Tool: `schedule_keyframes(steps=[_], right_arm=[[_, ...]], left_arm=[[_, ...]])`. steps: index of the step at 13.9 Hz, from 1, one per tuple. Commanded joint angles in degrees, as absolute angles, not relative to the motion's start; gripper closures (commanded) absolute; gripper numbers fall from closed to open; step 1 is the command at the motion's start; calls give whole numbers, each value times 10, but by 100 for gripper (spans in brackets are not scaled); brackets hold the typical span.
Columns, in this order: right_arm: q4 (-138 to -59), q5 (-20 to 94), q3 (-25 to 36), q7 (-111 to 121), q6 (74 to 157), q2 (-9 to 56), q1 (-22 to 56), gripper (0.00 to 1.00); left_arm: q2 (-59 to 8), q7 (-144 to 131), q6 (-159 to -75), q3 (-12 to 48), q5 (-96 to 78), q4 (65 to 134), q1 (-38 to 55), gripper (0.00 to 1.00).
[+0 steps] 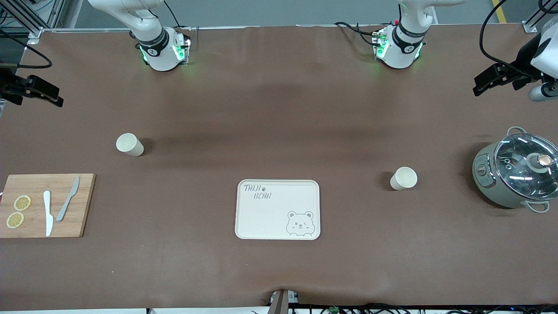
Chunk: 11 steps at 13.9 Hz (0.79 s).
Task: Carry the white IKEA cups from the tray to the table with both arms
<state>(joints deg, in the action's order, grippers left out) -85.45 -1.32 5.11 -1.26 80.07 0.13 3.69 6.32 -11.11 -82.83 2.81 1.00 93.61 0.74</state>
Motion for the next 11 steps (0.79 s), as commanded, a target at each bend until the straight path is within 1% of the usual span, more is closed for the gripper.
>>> schedule_keyframes(steps=[1,4,11], right_arm=[[-882,-2,53,-14,811,-27,28,0],[-895,3,53,2,819,-35,17,0],[-899,3,53,24,822,-36,5,0]], left_arm=[[57,-108,-831,28,6,927,10,0],[42,-106,-844,29,5,911,10,0],[40,-102,-843,29,7,911,8,0]])
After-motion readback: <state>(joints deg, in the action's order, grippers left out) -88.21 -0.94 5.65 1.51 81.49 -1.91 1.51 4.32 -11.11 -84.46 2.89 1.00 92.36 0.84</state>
